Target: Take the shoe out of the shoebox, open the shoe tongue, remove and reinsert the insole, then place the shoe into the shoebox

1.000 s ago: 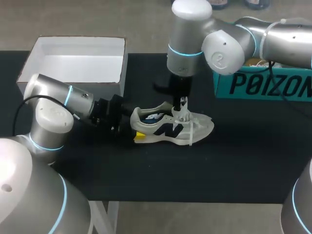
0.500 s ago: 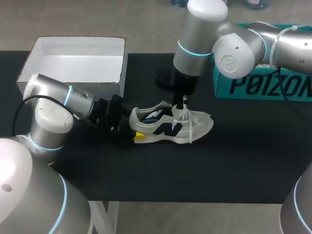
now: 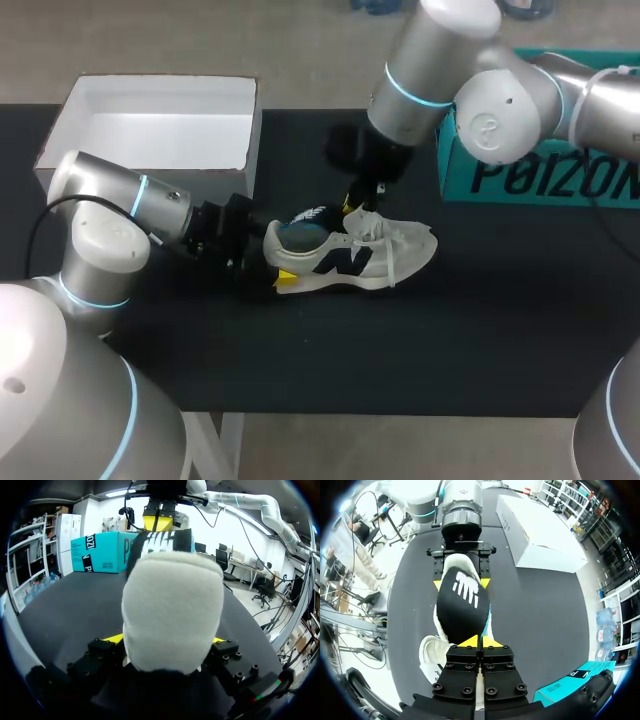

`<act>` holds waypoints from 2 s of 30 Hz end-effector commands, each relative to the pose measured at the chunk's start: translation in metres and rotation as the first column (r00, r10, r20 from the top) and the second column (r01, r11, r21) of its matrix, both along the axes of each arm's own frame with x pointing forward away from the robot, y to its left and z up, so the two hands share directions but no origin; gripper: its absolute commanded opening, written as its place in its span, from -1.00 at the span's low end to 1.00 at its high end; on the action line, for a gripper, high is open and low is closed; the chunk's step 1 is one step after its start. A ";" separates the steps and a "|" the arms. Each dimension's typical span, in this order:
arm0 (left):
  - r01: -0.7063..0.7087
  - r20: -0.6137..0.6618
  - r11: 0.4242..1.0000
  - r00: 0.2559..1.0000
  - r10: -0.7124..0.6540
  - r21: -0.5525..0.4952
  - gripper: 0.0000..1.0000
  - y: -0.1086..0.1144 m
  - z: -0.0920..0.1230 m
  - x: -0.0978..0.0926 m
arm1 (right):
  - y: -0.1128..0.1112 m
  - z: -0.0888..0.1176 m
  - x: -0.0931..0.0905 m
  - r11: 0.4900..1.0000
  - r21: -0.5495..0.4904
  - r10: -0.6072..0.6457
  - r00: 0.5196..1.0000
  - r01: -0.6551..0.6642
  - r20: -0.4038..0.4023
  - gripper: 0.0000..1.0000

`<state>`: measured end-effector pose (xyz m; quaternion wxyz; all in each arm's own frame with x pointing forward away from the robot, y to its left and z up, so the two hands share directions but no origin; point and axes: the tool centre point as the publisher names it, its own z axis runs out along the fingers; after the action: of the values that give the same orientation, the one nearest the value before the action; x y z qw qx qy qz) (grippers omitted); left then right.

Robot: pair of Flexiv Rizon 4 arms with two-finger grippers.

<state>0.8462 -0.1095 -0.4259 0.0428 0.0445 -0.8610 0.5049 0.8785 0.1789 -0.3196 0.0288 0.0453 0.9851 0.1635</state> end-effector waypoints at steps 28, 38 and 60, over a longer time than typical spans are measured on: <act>0.002 0.000 1.000 1.000 -0.002 0.001 -1.00 -0.001 -0.003 0.000 | 0.032 0.015 0.019 0.943 0.332 0.011 0.999 -0.027 0.049 -1.00; 0.002 0.000 1.000 1.000 -0.002 0.001 -1.00 -0.001 -0.003 0.000 | 0.046 0.027 0.029 0.895 0.446 -0.011 0.998 -0.020 0.065 -1.00; 0.002 0.000 1.000 1.000 -0.002 0.001 -1.00 -0.001 -0.003 0.000 | 0.045 0.145 0.046 0.867 0.497 -0.081 0.978 -0.026 0.192 -1.00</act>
<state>0.8455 -0.1098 -0.4264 0.0432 0.0442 -0.8612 0.5045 0.9307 0.2323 -0.1903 0.1202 0.0441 0.8951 0.4271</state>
